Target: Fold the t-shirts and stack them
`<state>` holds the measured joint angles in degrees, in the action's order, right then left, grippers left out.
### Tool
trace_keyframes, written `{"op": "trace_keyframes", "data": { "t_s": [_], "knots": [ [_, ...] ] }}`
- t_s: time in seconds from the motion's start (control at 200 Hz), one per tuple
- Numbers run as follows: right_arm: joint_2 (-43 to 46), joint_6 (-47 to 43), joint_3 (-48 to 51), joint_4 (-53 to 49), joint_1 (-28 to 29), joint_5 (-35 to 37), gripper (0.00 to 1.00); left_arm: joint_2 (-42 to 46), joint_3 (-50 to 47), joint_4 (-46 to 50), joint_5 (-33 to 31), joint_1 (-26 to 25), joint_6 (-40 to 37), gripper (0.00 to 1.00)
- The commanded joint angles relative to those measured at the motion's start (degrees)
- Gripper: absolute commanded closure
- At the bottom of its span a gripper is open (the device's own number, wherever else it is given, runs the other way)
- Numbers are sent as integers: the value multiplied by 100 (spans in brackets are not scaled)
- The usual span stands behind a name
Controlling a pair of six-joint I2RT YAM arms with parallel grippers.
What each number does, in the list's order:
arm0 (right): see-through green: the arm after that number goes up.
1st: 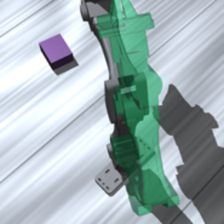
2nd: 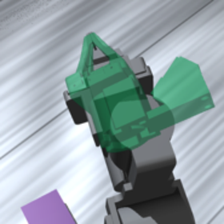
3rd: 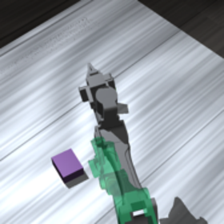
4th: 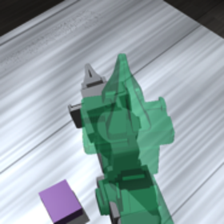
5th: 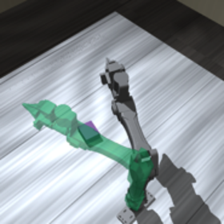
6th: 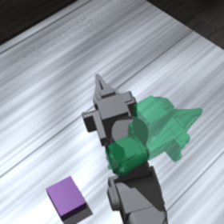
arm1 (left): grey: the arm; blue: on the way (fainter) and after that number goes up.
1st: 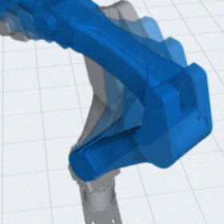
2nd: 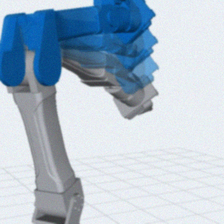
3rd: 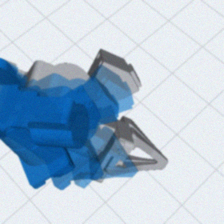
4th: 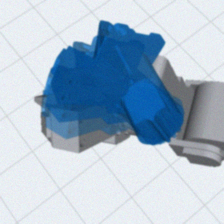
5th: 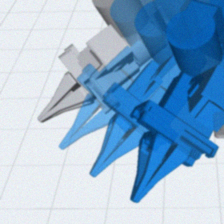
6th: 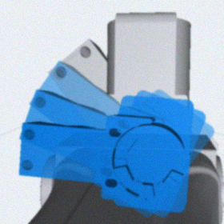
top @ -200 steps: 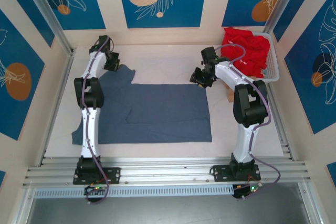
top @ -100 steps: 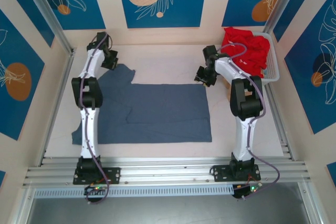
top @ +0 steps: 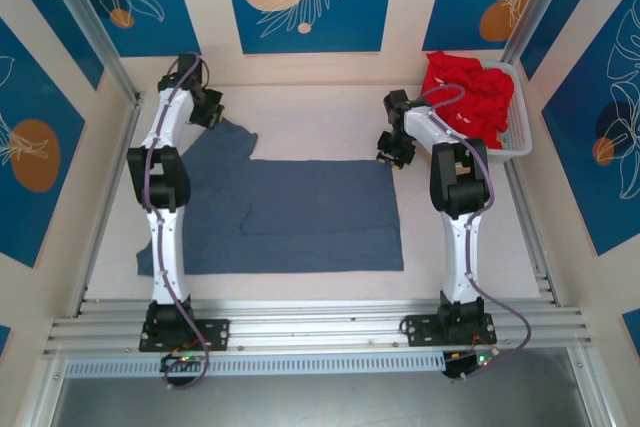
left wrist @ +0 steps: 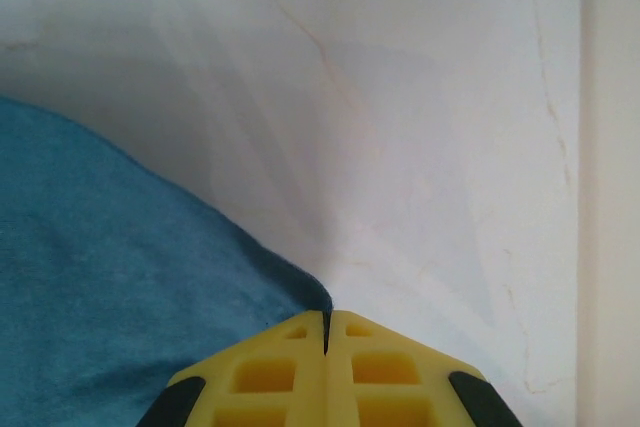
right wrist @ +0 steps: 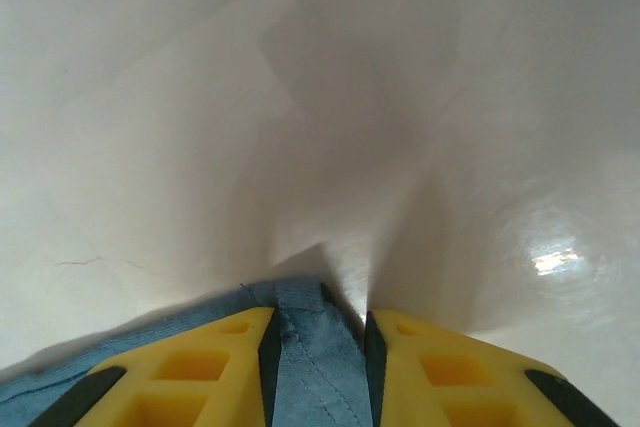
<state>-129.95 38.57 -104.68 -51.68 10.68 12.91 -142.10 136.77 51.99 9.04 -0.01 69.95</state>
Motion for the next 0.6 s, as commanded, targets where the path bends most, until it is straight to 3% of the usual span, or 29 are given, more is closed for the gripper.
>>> {"op": "trace_keyframes", "data": {
  "t_s": [0.0,0.2,0.37,0.595],
  "knots": [
    [-114,-92,-134,-84,-25,16,71,333,-104,248,127,45,-272,100],
    [-187,-341,-174,-1,1,-146,80,677,-445,303,17,46,-531,100],
    [-108,-635,-176,2,77,-25,100,1066,-829,350,-60,45,-783,100],
    [401,-977,139,207,229,225,100,2003,-1894,491,-393,58,-1197,100]
  ]
}}
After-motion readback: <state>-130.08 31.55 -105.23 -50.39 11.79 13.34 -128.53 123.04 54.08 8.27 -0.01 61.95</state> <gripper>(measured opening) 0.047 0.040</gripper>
